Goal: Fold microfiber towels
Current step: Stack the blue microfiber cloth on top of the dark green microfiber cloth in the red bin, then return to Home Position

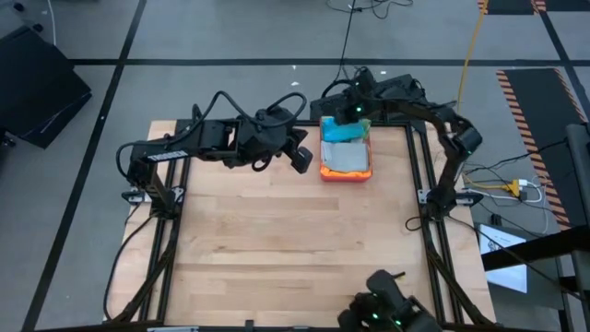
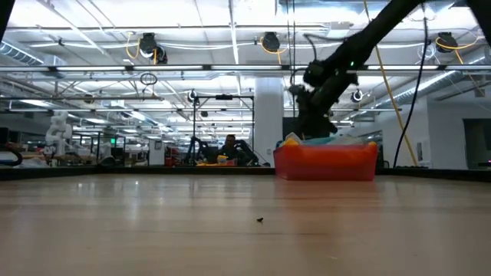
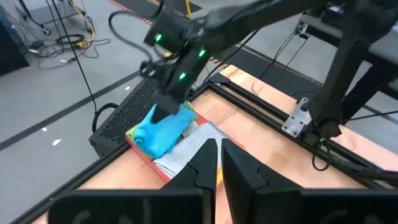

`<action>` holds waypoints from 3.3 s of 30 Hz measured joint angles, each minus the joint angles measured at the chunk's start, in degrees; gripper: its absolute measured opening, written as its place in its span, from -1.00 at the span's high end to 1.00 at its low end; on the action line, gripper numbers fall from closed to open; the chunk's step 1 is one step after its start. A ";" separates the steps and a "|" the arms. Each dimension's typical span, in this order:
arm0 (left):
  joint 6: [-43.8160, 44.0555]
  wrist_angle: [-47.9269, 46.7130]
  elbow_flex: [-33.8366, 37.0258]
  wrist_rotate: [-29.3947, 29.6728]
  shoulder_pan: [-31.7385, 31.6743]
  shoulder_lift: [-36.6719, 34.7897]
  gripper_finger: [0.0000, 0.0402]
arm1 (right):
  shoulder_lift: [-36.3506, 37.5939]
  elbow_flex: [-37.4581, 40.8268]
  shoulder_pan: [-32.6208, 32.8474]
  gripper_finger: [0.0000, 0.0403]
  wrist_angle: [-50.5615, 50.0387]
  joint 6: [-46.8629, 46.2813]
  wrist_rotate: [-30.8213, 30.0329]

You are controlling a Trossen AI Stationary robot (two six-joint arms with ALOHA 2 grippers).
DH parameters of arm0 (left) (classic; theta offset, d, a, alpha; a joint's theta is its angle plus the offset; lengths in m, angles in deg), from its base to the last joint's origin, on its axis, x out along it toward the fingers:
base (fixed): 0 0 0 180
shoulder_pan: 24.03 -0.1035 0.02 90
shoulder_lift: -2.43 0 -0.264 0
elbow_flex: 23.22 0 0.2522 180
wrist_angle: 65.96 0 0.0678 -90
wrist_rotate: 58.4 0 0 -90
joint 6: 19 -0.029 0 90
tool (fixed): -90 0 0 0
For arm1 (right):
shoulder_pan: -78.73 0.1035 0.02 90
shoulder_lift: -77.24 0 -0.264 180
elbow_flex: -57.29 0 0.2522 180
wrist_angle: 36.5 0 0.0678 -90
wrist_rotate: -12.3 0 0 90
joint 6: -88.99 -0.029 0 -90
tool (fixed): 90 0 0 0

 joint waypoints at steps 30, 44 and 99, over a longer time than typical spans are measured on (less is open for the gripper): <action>-14.46 -15.81 -0.01 -6.54 0.87 -13.37 0.87 | 51.37 0.72 30.32 1.00 -11.19 4.42 -16.99; -13.09 -9.33 15.74 -5.97 7.31 -23.23 0.99 | 56.72 23.13 44.78 1.00 19.51 7.53 -27.04; -13.84 40.22 72.57 -19.67 -5.19 -47.52 0.98 | 100.53 76.24 46.99 1.00 46.03 17.07 -22.71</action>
